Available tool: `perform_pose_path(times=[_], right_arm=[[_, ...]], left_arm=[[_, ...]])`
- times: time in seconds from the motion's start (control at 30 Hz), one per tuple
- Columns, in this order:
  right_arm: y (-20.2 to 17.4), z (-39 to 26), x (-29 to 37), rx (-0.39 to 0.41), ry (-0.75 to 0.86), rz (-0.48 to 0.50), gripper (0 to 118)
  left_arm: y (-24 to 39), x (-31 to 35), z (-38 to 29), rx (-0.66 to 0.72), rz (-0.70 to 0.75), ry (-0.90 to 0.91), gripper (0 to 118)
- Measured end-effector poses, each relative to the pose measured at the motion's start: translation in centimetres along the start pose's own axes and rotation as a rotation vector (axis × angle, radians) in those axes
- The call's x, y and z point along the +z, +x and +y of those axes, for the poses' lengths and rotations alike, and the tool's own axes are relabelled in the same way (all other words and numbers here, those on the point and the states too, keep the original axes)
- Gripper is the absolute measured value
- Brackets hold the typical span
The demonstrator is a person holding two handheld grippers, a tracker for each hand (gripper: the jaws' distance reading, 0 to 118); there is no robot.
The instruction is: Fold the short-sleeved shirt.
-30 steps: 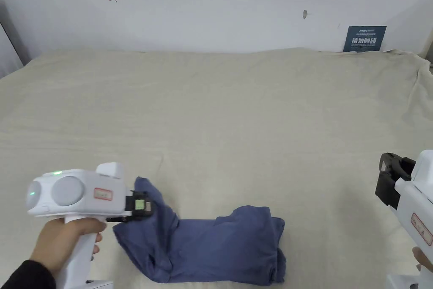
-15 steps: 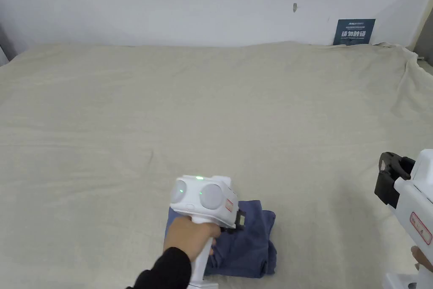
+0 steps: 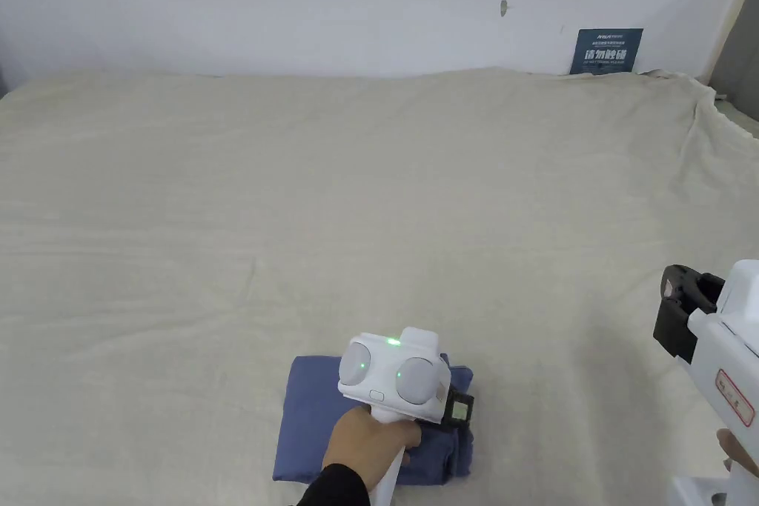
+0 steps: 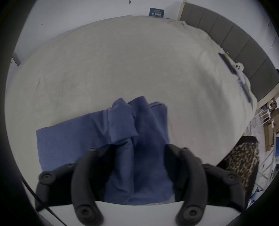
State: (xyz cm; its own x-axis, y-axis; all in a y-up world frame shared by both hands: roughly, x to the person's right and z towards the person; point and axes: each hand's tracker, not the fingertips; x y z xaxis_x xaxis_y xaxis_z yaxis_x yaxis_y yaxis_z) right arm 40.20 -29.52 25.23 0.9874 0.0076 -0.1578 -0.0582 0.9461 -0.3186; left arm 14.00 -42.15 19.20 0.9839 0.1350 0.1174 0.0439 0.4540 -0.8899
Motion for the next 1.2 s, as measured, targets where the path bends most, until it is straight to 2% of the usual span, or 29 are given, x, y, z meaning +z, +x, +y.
perform_pose_path(times=[0.07,0.2,0.27,0.37,0.4,0.43,0.5,0.57,0.83,1.2], right_arm=[[-0.4,0.3,0.2,0.004,0.003,0.001,0],[-0.7,0.8,0.5,0.004,0.016,0.005,0],[-0.8,1.0,0.5,0.006,0.022,0.006,0],[-1.0,1.2,0.7,0.006,0.028,0.008,0],[-1.0,1.3,0.7,0.007,0.029,0.008,0],[-1.1,1.3,0.8,0.008,0.030,0.007,0],[-1.1,1.4,0.9,0.007,0.031,0.008,0],[-1.0,1.4,0.8,0.008,0.031,0.006,0],[-0.7,1.0,0.8,0.004,0.021,-0.004,0],[0.6,0.0,0.8,0.001,-0.010,-0.024,0]], left_arm=[[-0.5,2.0,0.4,0.033,-0.044,0.048,85],[-2.1,6.8,1.0,0.063,-0.080,0.197,86],[-3.2,8.7,1.3,0.059,-0.052,0.257,86],[-4.5,9.8,0.9,0.028,0.072,0.344,83],[-5.0,9.8,0.6,0.016,0.117,0.370,73],[-5.5,9.6,0.4,0.010,0.154,0.393,57],[-6.5,8.7,-0.3,-0.022,0.192,0.436,12],[-7.3,7.4,-1.3,-0.043,0.216,0.464,2],[-7.6,1.7,-5.2,-0.091,0.266,0.404,0],[0.2,-4.1,-7.3,-0.318,0.249,0.337,0]])
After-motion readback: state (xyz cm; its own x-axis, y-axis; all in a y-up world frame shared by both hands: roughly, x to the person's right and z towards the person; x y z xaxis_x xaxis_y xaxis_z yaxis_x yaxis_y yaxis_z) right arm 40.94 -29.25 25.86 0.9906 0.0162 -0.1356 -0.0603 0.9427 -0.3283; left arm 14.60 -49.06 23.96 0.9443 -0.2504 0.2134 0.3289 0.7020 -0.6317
